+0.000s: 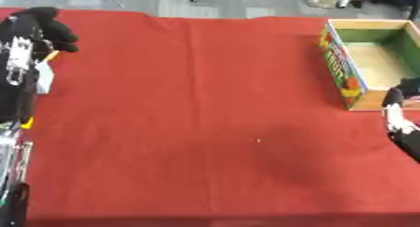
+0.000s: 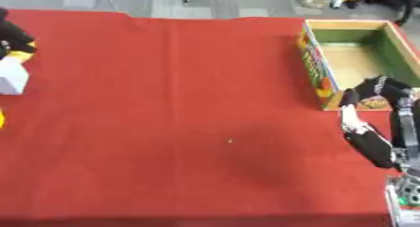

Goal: Pick up the objects with one hand, pass them to the other hand, and then place them into the box on the other side of the table.

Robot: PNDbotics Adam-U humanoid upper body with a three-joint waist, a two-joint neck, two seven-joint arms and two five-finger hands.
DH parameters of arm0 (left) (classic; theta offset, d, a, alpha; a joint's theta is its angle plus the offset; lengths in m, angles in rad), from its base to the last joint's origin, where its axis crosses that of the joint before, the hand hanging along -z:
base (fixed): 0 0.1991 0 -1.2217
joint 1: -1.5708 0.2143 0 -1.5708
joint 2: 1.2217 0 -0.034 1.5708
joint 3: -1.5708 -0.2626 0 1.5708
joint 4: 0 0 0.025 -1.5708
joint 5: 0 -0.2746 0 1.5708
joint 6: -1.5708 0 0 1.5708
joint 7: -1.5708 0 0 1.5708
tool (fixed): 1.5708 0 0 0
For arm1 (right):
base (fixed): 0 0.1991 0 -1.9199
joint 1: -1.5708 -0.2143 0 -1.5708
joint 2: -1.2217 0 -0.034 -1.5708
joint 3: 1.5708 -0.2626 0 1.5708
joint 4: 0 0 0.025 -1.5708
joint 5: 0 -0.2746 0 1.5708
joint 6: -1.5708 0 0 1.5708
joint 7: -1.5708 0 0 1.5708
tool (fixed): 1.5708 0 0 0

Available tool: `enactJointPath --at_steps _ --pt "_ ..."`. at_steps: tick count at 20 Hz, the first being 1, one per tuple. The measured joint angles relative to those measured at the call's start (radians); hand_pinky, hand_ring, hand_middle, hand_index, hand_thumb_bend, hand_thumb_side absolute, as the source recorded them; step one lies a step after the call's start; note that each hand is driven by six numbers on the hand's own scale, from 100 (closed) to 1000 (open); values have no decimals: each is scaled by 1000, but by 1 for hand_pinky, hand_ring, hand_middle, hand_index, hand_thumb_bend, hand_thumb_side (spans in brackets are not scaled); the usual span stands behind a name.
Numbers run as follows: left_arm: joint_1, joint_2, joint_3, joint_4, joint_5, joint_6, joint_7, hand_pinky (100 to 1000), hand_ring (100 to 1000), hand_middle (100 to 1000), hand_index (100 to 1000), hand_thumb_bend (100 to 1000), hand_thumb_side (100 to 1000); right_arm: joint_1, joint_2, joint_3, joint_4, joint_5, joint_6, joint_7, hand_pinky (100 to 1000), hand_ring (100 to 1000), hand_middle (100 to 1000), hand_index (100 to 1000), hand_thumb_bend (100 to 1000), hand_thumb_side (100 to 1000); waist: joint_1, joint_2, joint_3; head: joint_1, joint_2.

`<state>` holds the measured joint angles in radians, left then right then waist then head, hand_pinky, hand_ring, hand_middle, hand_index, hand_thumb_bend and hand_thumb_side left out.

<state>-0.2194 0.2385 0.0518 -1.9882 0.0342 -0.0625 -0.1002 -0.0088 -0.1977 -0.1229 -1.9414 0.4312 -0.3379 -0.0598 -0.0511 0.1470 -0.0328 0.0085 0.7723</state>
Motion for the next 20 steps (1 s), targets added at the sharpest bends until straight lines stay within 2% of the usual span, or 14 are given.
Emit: enactJointPath --at_steps 5,6,7,10,12,13,16,20 --pt "-2 4 4 0 -38 1 -7 628 652 605 778 100 705 0 0 0 0 0 -1 3 816 517 487 460 100 470 0 0 0 0 0" --pt "-6 13 10 0 -64 1 -13 644 675 632 791 100 630 0 0 0 0 0 -1 3 817 517 487 460 100 470 0 0 0 0 0" --pt "-13 34 17 0 -103 0 -22 652 679 639 797 100 595 0 0 0 0 0 -2 4 817 518 487 460 100 470 0 0 -1 0 0" --pt "-37 136 41 0 -263 -5 -57 686 687 659 808 105 515 1 0 0 1 0 -3 8 817 518 488 460 100 470 0 0 -4 0 0" --pt "-38 226 48 10 -380 -13 -89 716 689 668 811 197 493 1 0 0 1 0 -3 10 817 518 488 459 100 470 0 0 -5 0 0" --pt "-37 278 49 24 -440 -22 -108 721 689 670 814 210 498 1 0 0 1 1 -2 10 817 518 488 459 100 470 1 0 -6 0 0" --pt "-18 417 49 102 -601 -56 -182 757 698 691 854 347 549 4 -2 0 3 4 -1 12 816 518 488 460 100 470 13 0 -6 -1 0" --pt "19 538 48 242 -748 -97 -289 771 697 706 864 435 593 10 -6 0 6 5 -1 12 817 518 488 460 100 470 18 -1 -4 -6 0"
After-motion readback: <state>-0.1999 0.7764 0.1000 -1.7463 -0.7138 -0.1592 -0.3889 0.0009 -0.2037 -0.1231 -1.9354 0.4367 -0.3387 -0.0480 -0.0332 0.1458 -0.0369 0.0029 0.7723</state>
